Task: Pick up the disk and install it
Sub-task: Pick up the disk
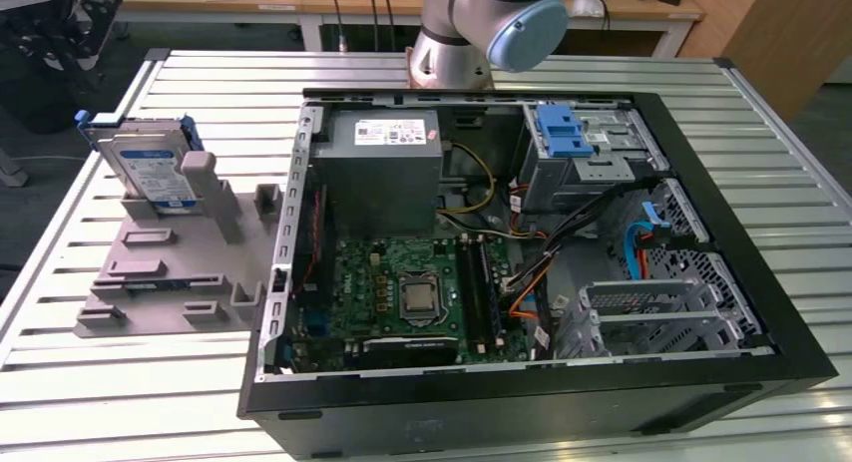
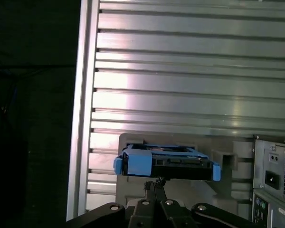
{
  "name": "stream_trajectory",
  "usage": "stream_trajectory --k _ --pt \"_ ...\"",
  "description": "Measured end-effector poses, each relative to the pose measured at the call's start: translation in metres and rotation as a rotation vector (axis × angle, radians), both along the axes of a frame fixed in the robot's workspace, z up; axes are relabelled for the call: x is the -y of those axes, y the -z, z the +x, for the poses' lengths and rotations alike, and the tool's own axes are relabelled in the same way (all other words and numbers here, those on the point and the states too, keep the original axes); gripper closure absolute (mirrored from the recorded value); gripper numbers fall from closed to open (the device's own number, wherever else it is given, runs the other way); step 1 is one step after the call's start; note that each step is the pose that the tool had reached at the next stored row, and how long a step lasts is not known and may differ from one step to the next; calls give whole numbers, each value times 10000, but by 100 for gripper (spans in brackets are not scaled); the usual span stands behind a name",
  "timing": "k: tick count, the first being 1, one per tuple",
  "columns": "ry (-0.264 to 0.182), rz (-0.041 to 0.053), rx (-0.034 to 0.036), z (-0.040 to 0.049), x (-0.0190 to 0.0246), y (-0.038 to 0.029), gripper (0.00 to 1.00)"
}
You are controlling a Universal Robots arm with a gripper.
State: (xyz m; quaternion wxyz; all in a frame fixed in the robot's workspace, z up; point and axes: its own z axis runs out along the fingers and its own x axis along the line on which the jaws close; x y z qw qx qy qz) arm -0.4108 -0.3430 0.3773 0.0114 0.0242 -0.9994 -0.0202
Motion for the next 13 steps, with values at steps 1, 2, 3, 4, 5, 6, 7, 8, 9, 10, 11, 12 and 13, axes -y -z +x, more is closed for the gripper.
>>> stream_trajectory --k 1,2,3,4,5,6,7,8,9,10,11,12,13 --pt "-78 0 1 0 0 0 89" --pt "-159 0 0 0 0 0 89" --pt "-232 0 0 -1 0 0 89" --pt "-308 0 0 -1 0 0 89" --pt "-388 0 0 -1 0 0 89" --pt "-477 0 1 -2 0 0 89" --pt "-574 1 1 -2 0 0 89" --pt "-671 0 1 -2 0 0 89" --pt "-774 0 1 -2 0 0 89" --pt "-868 1 0 -2 0 0 89" --pt "-957 0 0 -2 0 0 89" --pt "-1046 0 1 -2 0 0 89" --pt "-1140 0 1 -2 0 0 89"
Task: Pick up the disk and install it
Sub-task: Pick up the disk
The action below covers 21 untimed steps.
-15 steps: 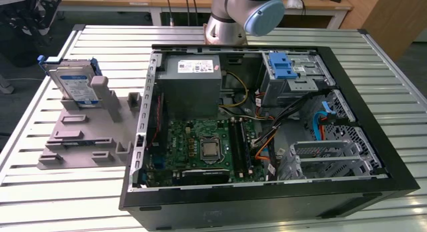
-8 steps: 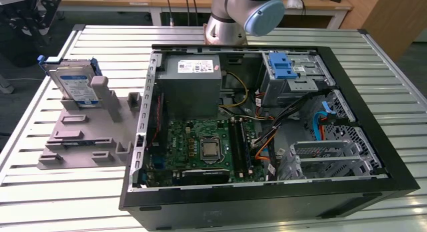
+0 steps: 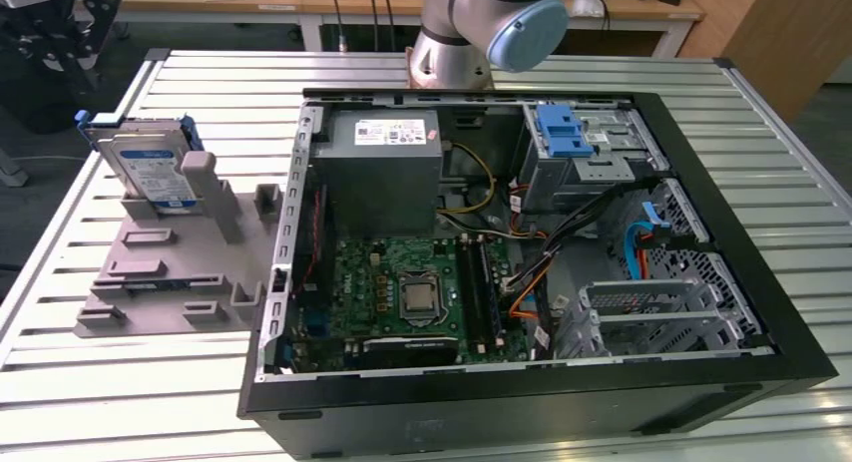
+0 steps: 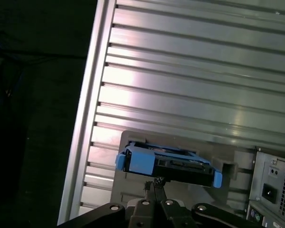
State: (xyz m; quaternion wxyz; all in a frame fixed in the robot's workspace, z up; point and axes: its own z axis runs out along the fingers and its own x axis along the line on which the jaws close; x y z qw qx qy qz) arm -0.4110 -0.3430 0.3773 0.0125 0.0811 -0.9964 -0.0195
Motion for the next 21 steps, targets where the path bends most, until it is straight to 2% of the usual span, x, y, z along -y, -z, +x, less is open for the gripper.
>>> stream_trajectory --k 12,21 --pt "-1594 0 0 0 0 0 89" --pt "-2555 0 0 0 0 0 89"
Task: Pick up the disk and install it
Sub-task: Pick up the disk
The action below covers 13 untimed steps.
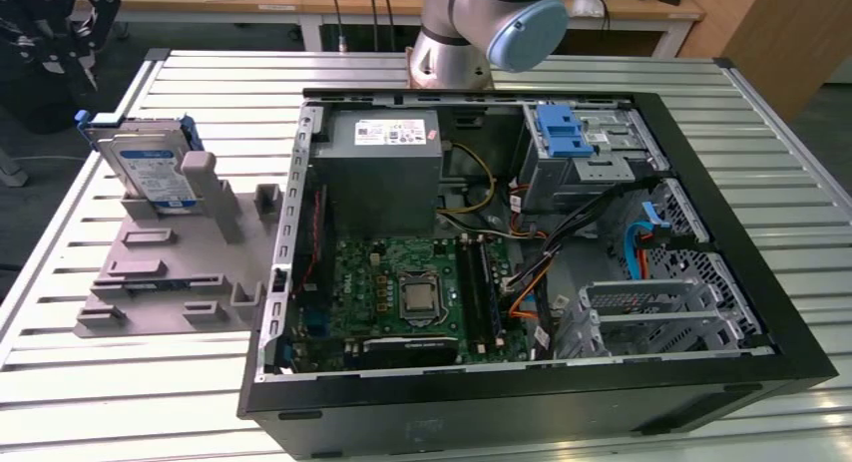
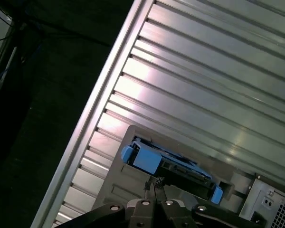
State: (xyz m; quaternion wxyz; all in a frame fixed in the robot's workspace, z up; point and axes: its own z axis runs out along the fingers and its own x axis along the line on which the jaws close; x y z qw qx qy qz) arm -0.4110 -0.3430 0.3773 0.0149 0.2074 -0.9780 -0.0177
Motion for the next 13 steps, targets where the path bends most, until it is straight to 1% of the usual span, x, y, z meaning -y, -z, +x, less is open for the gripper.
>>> stream_trajectory --k 13 --pt "-1331 0 0 0 0 0 89"
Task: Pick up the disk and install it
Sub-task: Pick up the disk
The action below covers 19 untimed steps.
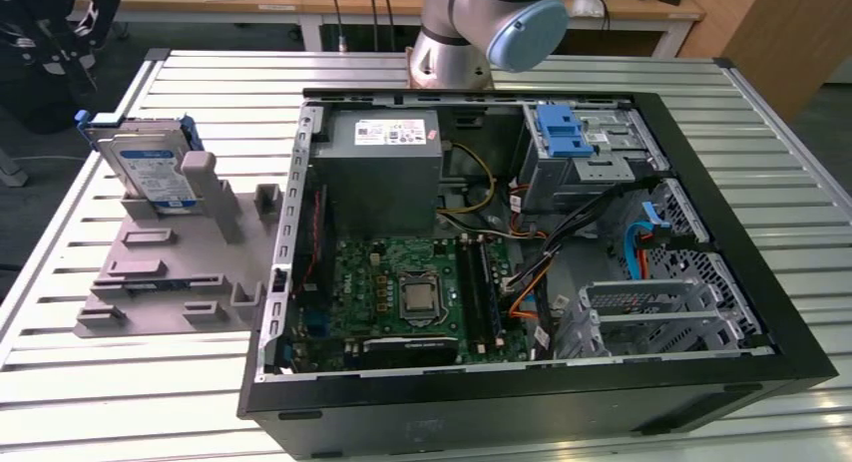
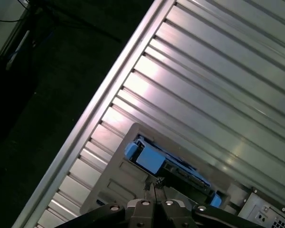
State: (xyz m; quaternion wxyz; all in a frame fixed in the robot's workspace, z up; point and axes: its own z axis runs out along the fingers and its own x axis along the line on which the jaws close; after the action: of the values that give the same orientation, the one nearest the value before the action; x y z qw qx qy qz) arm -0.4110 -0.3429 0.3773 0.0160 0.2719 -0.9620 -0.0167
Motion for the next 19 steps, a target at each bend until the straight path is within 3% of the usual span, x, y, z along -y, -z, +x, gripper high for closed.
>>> stream_trajectory --k 19 --pt "-1335 -1 10 -1 0 0 89"
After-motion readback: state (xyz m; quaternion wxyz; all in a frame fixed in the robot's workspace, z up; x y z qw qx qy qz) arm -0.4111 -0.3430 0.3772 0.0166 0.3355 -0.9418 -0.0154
